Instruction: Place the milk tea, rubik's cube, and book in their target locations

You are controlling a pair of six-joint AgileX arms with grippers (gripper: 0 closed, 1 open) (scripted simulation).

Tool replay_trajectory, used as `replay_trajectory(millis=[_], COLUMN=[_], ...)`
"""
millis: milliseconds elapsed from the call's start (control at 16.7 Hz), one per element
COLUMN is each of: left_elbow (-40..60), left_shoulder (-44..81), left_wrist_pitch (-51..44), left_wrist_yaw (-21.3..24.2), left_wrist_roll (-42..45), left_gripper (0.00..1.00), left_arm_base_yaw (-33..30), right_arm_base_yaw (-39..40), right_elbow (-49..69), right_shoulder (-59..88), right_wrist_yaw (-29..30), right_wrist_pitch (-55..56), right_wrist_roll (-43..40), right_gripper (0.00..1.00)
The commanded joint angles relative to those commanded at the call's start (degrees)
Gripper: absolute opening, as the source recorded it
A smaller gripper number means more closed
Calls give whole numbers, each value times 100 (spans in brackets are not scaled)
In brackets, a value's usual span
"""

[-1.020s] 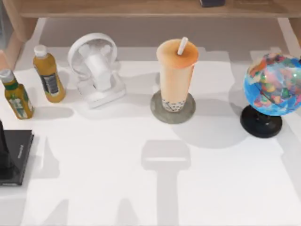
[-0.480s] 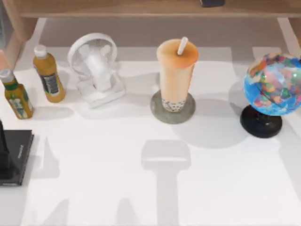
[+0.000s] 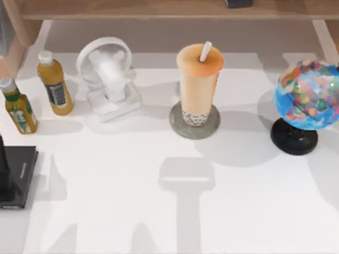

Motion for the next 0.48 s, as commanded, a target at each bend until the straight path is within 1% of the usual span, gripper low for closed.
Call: replay_trajectory(millis=[180, 420, 480], left_elbow=[0, 0, 0], left_shoulder=[0, 0, 0], left_wrist_pitch=[0, 0, 0], left_wrist_yaw=[0, 0, 0], left_wrist_roll=[0, 0, 0], left_gripper=[100, 100, 100], left_arm_base_yaw=[0, 0, 0], right_arm_base_yaw=[-21, -22, -22], right_elbow=[247, 248, 248], right_shoulder=[279, 285, 285], right_wrist_yaw=[-131, -133, -133], right_wrist_pitch=[-298, -303, -303], right_wrist_roll=[61, 62, 62], right_gripper=[0, 0, 8])
